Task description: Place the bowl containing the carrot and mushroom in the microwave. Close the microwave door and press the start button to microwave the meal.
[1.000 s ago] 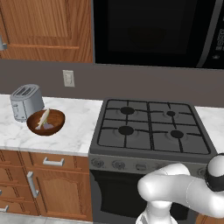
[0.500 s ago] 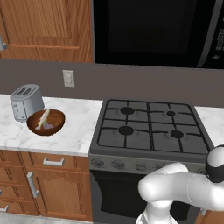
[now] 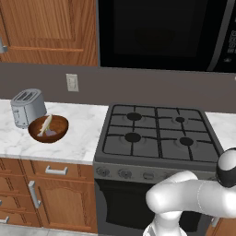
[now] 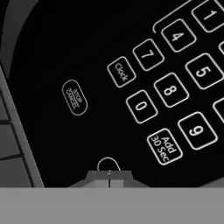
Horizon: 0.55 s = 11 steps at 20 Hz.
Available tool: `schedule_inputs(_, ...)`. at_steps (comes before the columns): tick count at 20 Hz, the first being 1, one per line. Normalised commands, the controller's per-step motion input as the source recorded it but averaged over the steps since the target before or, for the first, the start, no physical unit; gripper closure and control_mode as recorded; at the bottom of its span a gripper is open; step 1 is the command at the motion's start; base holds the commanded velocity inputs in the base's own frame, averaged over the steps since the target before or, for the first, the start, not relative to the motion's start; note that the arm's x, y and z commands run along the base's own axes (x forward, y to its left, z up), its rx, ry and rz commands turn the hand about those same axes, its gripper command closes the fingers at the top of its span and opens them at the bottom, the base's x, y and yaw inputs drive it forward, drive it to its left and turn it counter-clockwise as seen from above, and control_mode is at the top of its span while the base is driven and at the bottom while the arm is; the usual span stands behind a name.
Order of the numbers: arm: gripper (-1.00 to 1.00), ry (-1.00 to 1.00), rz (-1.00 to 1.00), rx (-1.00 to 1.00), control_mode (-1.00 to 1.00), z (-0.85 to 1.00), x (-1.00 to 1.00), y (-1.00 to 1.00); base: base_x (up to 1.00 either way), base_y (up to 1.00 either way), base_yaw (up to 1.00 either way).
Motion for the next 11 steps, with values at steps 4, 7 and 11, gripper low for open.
schedule_inputs(4,1.00,0.00,0.00,0.00,-1.00,-0.12,0.31,-0.06,0.00,0.00,0.00)
schedule_inputs(7,1.00,0.00,0.00,0.00,-1.00,-0.24,0.48,0.00,0.00,0.00,0.00)
schedule_inputs(11,1.00,0.07,0.00,0.00,-1.00,-0.05,0.53,0.00,0.00,0.00,0.00)
